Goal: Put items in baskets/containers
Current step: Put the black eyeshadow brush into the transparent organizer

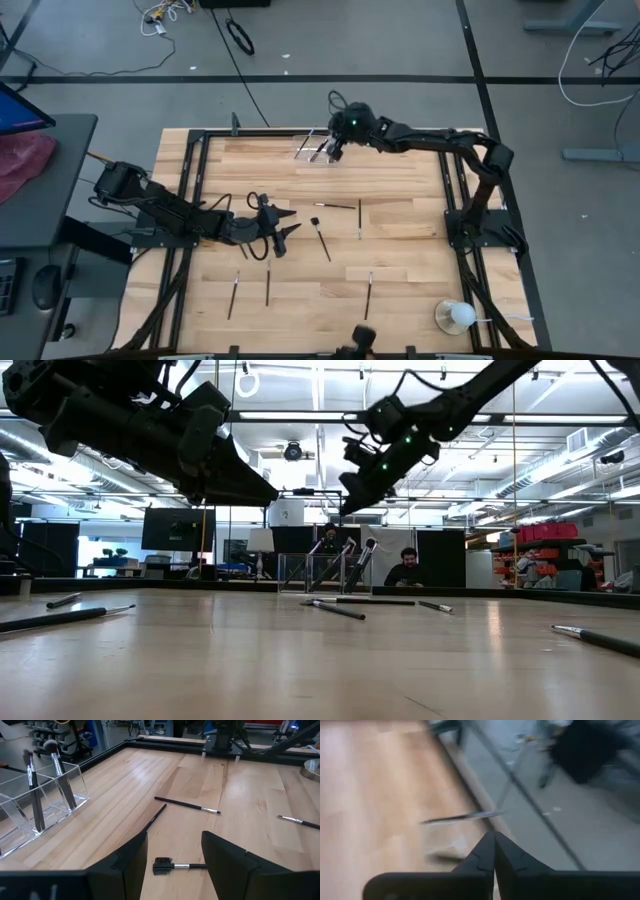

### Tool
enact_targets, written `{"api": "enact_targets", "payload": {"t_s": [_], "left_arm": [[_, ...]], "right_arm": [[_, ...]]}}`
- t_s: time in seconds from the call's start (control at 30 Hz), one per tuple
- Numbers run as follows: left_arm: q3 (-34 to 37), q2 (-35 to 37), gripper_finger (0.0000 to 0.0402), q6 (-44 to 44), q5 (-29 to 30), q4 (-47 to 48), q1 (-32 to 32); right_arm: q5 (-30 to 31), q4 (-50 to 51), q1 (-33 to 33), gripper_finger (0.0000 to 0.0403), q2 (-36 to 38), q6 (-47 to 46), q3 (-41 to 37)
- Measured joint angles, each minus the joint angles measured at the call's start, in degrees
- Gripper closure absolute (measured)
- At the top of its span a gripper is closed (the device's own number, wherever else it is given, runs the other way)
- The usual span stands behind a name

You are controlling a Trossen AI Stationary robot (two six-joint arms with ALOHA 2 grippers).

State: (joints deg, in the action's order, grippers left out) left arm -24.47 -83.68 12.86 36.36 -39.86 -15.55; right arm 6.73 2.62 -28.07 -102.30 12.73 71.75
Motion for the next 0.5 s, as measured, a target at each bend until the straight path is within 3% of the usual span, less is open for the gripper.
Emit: {"api": "enact_targets", "payload": {"t_s": [0.13,0.33,0.43,0.5], "left_arm": [[0.0,0.0,0.0209,1.53,-0.17,1.07,0.0],[-0.02,0.27,0.0209,7.4,-0.17,5.73,-0.1],[-0.32,2.16,0.0214,14.01,-0.18,11.52,-1.16],[-2.19,3.46,0.0221,20.01,-1.45,20.85,-2.41]], "right_arm": [[-2.55,4.49,5.75,0.0401,0.11,0.02,-0.25],[-2.9,-2.31,16.36,0.0401,0.11,-3.32,-7.96],[-2.15,-8.06,20.26,0.0401,0.11,-5.36,-12.46],[0.7,-10.82,22.22,0.0401,0.11,-6.47,-15.25]]}}
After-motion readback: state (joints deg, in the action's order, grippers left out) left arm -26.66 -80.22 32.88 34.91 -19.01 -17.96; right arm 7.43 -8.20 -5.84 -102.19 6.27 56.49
